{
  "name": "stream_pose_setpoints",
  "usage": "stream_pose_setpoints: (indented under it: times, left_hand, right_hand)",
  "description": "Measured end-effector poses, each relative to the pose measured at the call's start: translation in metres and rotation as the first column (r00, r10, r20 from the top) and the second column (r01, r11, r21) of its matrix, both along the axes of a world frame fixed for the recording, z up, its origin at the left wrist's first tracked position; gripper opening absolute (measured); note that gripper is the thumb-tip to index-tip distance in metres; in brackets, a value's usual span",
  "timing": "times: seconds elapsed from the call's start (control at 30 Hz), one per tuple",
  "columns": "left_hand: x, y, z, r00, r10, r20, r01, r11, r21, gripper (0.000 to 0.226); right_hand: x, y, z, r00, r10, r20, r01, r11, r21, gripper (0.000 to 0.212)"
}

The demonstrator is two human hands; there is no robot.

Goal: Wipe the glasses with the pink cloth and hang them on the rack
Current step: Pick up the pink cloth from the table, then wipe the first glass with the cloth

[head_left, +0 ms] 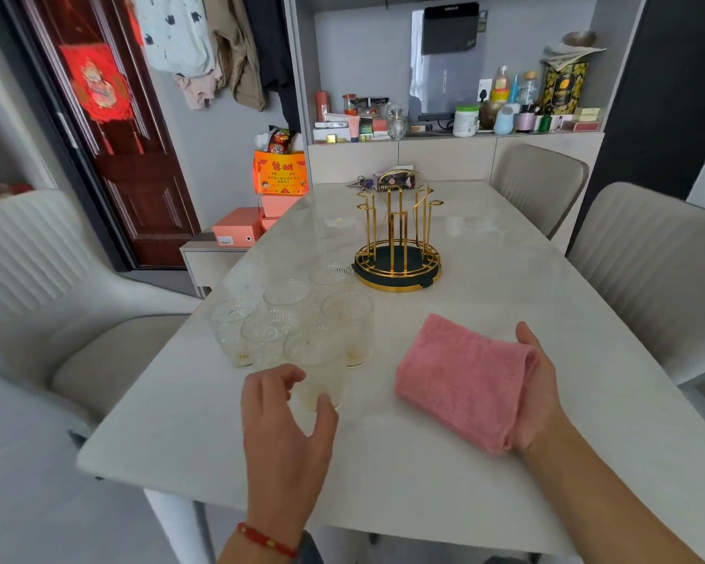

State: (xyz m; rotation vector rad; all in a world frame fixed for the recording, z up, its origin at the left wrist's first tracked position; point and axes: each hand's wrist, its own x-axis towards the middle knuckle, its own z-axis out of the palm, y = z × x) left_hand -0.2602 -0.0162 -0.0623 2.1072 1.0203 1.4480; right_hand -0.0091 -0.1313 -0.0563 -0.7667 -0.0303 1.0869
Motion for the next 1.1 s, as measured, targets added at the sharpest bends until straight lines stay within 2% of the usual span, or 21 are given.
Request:
stream_pose_setpoints:
  times: [0.1,0.17,0.27,0.37,0.47,0.57,0.63,0.73,0.8,0.9,1.0,1.1]
  left_hand:
    - [0.006,0.011,-0.010,1.000,0.020,-0.023,-0.025,0.972,-0.234,0.076]
    - [0.014,0.015,-0.011,0.997,0.003,-0.080,-0.028,0.949,-0.313,0.088]
    - [0.026,0.018,-0.010,0.997,0.004,-0.079,-0.035,0.919,-0.393,0.085]
    - [0.032,0.019,-0.010,0.998,0.008,-0.068,-0.036,0.906,-0.421,0.081]
    - [0.030,0.007,-0.005,0.997,-0.029,-0.075,-0.004,0.916,-0.402,0.082]
    - [0.035,-0.006,0.006,0.979,-0.205,0.012,0.195,0.905,-0.378,0.069]
    - [0.051,-0.012,0.020,0.928,-0.368,0.053,0.360,0.854,-0.376,0.053]
    - [0.098,-0.011,0.037,0.847,-0.530,0.039,0.497,0.764,-0.411,0.050]
    - [0.133,-0.002,0.040,0.814,-0.573,0.097,0.554,0.716,-0.424,0.060]
    - [0.168,0.015,0.036,0.788,-0.579,0.209,0.604,0.664,-0.442,0.047]
    - [0.190,0.023,0.032,0.742,-0.615,0.268,0.662,0.608,-0.438,0.044]
    - [0.203,0.022,0.010,0.668,-0.684,0.294,0.737,0.550,-0.393,0.061]
  right_hand:
    - [-0.006,0.002,0.002,1.000,-0.006,0.026,0.006,1.000,-0.012,0.081]
    - [-0.010,0.000,0.004,0.999,-0.009,0.036,0.009,1.000,-0.014,0.076]
    - [-0.014,-0.004,0.006,0.999,-0.020,0.035,0.021,1.000,-0.021,0.067]
    - [-0.014,-0.005,0.004,0.998,-0.042,0.039,0.042,0.999,-0.011,0.043]
    - [-0.010,-0.007,-0.001,0.994,-0.109,0.018,0.108,0.993,0.046,0.048]
    - [-0.010,-0.007,0.002,0.993,-0.118,0.005,0.116,0.983,0.140,0.004]
    - [-0.007,-0.002,0.009,0.989,-0.136,0.050,0.127,0.979,0.157,0.026]
    - [-0.006,0.015,0.028,0.968,-0.153,0.197,0.114,0.973,0.200,0.031]
    - [0.003,0.027,0.043,0.939,-0.160,0.304,0.099,0.973,0.208,0.045]
    - [0.027,0.037,0.055,0.935,-0.159,0.316,0.097,0.974,0.205,0.060]
    - [0.048,0.047,0.041,0.921,-0.162,0.354,0.106,0.980,0.171,0.056]
    - [0.048,0.062,0.028,0.856,-0.253,0.451,0.180,0.963,0.200,0.050]
